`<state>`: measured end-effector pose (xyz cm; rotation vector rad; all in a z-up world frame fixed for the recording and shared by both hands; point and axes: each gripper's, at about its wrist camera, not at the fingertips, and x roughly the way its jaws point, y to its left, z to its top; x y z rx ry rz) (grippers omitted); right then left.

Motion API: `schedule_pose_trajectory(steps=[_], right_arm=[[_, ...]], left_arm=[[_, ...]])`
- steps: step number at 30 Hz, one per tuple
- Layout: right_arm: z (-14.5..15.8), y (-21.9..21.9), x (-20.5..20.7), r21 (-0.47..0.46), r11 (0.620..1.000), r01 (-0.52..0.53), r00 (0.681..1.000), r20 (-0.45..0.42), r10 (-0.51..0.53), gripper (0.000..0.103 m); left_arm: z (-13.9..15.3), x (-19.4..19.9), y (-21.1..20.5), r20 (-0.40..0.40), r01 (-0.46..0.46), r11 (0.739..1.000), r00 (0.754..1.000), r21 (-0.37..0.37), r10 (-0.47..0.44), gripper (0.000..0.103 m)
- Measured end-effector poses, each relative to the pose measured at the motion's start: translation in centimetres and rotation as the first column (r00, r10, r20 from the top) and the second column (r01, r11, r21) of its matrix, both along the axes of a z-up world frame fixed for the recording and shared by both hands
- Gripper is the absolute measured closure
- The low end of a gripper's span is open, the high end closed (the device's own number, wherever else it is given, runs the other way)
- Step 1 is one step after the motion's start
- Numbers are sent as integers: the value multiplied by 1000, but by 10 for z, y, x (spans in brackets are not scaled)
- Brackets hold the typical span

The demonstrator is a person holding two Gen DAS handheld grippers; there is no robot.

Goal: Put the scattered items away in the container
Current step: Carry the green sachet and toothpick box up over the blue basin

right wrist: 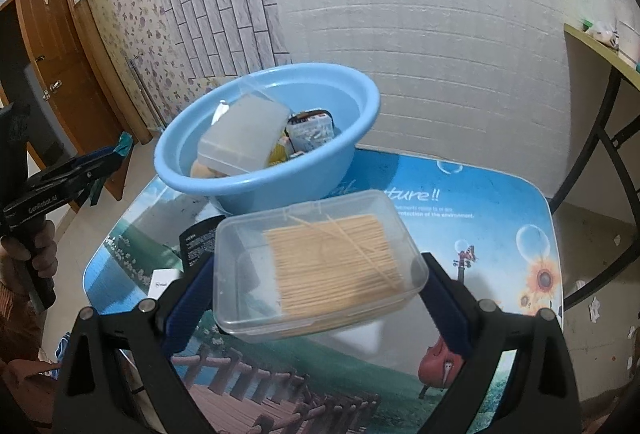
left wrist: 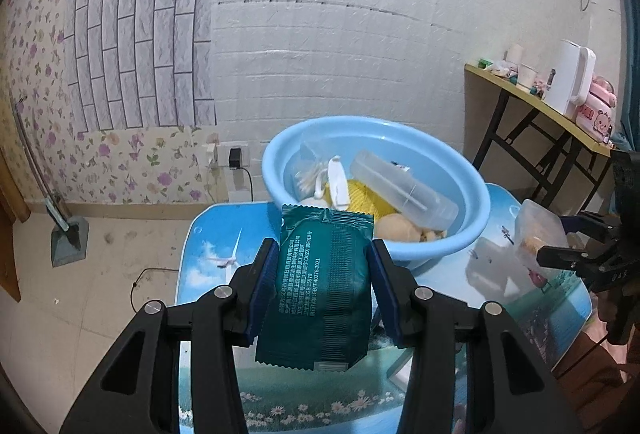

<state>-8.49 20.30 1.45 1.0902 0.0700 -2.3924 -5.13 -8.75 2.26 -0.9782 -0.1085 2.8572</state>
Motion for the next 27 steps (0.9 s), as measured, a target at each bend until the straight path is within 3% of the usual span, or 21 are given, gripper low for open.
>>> schedule_pose_trajectory(steps=[16, 27], right_arm=[[38, -35, -16, -17, 997, -75, 996, -49, 74, 5], [32, -51, -32, -18, 997, -76, 997, -5, 76, 5]], left_arm=[[19, -16, 29, -66, 76, 997, 995, -10, -76, 58], [13, -40, 40, -64, 116, 993, 991, -6, -116, 58]])
